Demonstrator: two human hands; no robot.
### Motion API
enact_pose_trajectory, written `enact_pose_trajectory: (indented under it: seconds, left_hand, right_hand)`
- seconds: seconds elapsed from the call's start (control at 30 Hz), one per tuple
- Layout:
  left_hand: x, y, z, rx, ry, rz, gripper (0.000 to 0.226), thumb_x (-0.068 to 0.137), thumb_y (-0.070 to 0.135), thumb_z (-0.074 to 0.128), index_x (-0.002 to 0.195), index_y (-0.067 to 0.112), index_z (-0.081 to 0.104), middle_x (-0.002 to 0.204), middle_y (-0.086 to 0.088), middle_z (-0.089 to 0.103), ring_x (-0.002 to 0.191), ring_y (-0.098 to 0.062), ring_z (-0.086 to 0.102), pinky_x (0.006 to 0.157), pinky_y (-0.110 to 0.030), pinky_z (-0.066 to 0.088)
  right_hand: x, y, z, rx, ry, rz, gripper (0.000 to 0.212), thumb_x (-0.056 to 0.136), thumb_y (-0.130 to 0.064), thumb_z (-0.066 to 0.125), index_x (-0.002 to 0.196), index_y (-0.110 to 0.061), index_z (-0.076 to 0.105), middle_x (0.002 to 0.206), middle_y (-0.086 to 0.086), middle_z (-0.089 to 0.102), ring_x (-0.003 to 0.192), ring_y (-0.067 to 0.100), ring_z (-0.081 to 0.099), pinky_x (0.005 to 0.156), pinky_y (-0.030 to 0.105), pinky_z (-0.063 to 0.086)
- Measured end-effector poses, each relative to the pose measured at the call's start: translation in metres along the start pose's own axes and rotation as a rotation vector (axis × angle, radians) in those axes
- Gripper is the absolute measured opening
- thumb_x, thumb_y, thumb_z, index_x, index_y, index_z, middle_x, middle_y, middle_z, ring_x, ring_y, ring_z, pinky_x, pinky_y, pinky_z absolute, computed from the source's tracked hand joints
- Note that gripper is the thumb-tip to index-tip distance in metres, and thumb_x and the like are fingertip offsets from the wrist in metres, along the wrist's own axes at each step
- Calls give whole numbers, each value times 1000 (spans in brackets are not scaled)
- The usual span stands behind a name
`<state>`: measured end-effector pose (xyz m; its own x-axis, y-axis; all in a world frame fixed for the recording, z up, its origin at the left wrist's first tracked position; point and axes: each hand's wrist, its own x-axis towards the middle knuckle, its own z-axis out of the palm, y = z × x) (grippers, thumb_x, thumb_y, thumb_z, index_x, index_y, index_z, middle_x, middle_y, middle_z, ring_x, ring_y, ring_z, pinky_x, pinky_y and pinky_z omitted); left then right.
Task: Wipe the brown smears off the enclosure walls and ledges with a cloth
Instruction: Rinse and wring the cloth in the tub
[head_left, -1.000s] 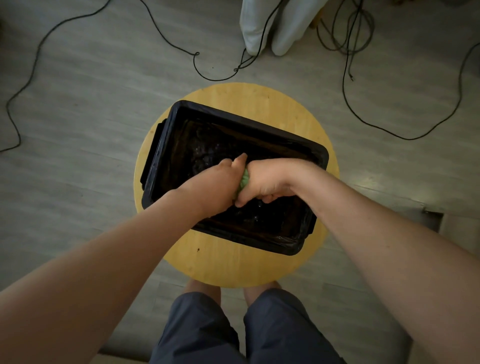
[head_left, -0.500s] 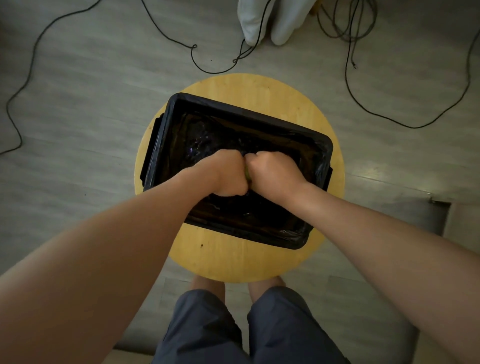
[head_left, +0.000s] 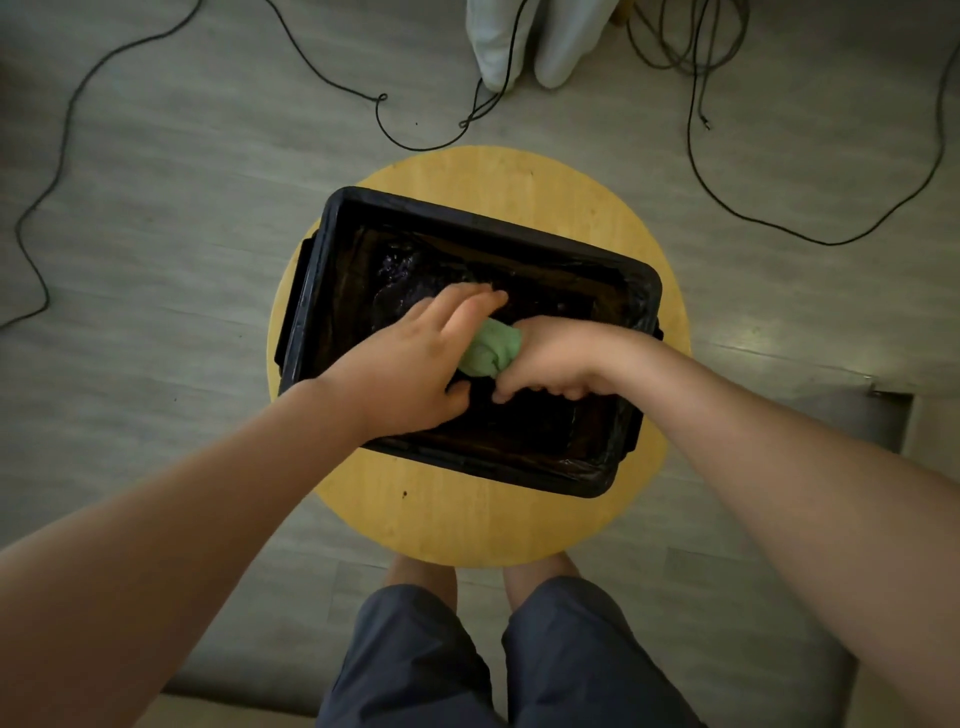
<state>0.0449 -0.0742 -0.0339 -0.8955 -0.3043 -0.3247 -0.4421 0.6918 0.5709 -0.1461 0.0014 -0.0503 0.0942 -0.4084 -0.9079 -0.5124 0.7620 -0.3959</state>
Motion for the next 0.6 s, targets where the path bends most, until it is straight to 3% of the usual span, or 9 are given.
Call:
enact_pose_trajectory:
  seconds: [0.07, 0.17, 0.23, 0.3, 0.37, 0.47, 0.53, 0.6]
  left_hand:
    - [-4, -2, 4, 119, 5, 86, 93, 87, 19, 71, 162, 20, 17, 164, -2, 23, 147, -28, 34, 110, -37, 47]
    - [-8, -7, 4, 211, 79, 105, 89, 85, 8, 68, 161, 10, 21, 162, -11, 29, 143, -32, 38, 111, -44, 49]
    - [-10, -6, 7, 212, 83, 101, 92, 84, 6, 68, 161, 6, 18, 161, -14, 30, 141, -33, 41, 111, -43, 48]
    - [-10, -3, 14, 220, 81, 141, 99, 84, 10, 74, 162, 7, 14, 157, -15, 34, 136, -33, 46, 108, -41, 51]
    - [-9, -1, 19, 242, 87, 169, 107, 85, 13, 77, 164, 18, 6, 146, -12, 40, 123, -31, 53, 95, -44, 58]
    - [-4, 4, 17, 334, 69, 47, 110, 91, 11, 69, 161, 37, -11, 121, -7, 45, 89, -21, 57, 64, -38, 57]
    - [3, 10, 11, 457, 44, -84, 94, 92, 22, 67, 161, 33, 3, 113, -6, 51, 73, -22, 58, 53, -35, 47]
    - [11, 18, 3, 542, 8, -156, 52, 92, 33, 66, 139, 23, 45, 102, -3, 59, 73, -26, 64, 55, -35, 47]
  right_hand:
    - [-5, -4, -2, 202, -99, 19, 39, 84, -24, 82, 116, -16, 62, 68, -1, 47, 48, 10, 34, 43, 25, 25]
    - [-9, -7, -8, 287, -263, 45, 34, 85, -23, 82, 110, -22, 59, 64, -6, 41, 51, 7, 28, 44, 21, 20]
    - [-14, -8, -12, 260, -375, 61, 28, 87, -22, 81, 103, -20, 58, 66, -4, 48, 53, 7, 35, 44, 18, 29]
    - [-18, -9, -12, 249, -435, 44, 20, 90, -18, 78, 105, -14, 66, 81, 1, 63, 63, 9, 53, 51, 18, 46]
    - [-17, -9, -9, 301, -460, 19, 19, 94, -13, 73, 112, -8, 67, 93, 5, 69, 67, 9, 58, 53, 17, 50]
    - [-16, -11, -4, 334, -497, 15, 20, 95, -18, 74, 108, -14, 59, 73, -2, 51, 54, 6, 32, 42, 16, 25]
    - [-17, -14, -1, 224, -418, 16, 26, 89, -26, 80, 99, -18, 57, 66, -4, 43, 52, 8, 27, 43, 21, 18]
    - [-19, -17, 7, 102, -231, 16, 29, 82, -31, 85, 86, -19, 59, 62, -3, 46, 48, 12, 34, 44, 24, 22]
